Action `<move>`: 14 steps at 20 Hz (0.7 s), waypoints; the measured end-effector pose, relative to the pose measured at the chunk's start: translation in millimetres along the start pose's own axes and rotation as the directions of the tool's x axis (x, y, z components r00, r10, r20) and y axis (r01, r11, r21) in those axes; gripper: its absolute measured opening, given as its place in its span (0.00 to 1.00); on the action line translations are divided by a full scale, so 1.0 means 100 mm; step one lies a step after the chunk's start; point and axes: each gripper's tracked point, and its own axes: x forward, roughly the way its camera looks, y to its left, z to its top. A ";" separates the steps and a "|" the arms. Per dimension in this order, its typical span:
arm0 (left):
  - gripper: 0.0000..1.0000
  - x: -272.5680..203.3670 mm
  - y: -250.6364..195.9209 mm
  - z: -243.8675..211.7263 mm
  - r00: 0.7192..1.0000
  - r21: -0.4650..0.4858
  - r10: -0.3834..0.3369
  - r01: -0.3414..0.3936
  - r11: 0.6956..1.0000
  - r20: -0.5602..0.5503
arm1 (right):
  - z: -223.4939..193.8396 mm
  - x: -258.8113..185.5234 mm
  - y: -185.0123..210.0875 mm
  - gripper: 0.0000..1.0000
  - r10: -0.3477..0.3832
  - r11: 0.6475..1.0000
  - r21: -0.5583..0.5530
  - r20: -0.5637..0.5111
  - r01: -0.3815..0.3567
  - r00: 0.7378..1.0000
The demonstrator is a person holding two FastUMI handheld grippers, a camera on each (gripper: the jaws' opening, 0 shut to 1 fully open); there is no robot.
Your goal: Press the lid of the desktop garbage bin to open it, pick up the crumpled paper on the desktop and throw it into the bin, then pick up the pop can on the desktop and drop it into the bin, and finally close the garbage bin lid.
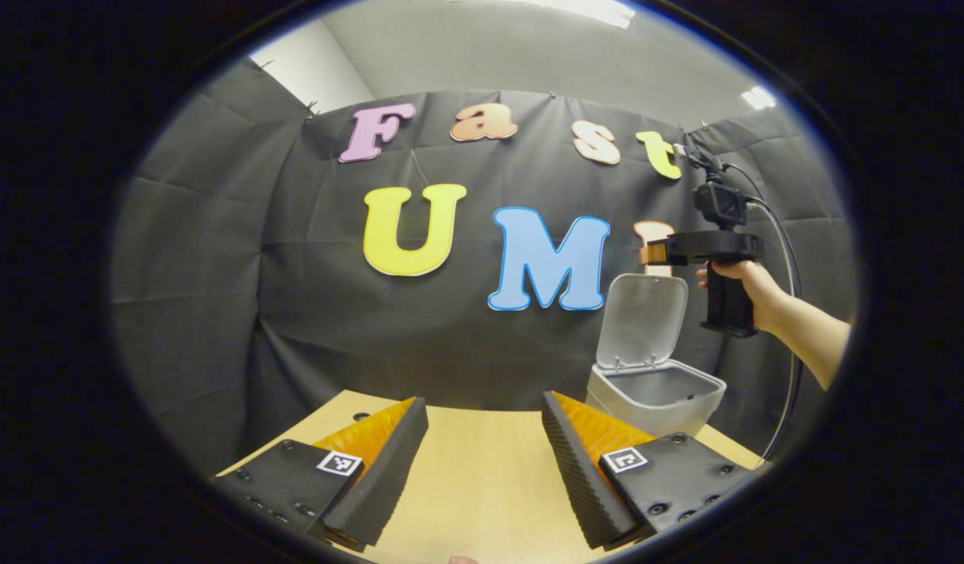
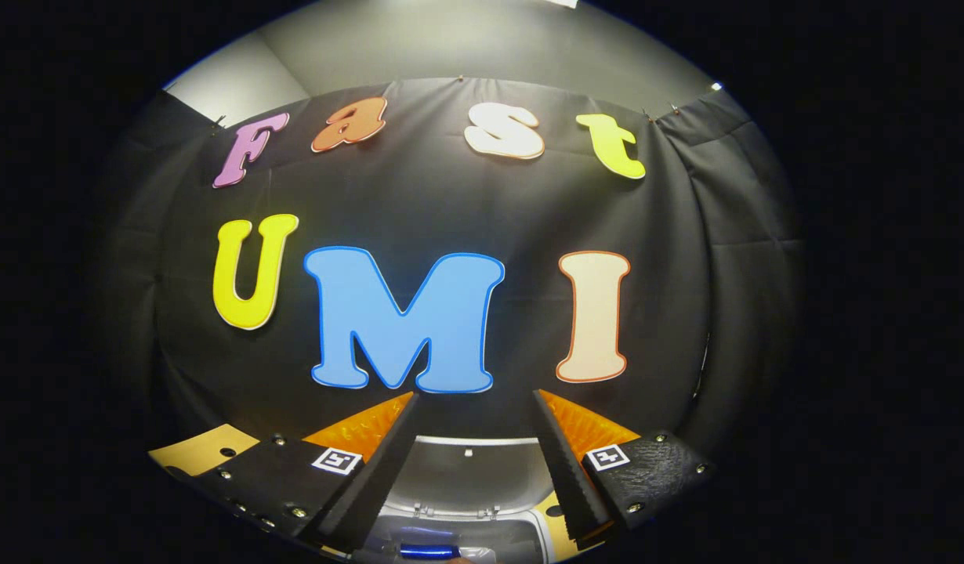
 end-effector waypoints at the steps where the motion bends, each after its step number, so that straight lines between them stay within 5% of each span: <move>1: 0.96 0.00 0.01 0.00 1.000 -0.004 0.005 -0.005 1.000 -0.002 | -0.02 0.05 -0.01 0.89 -0.005 1.000 0.008 -0.013 0.005 1.000; 14: 0.96 -0.04 -0.02 -0.06 1.000 -0.014 0.021 -0.021 1.000 -0.009 | -0.23 0.02 -0.03 0.89 0.013 1.000 -0.015 -0.095 -0.015 0.995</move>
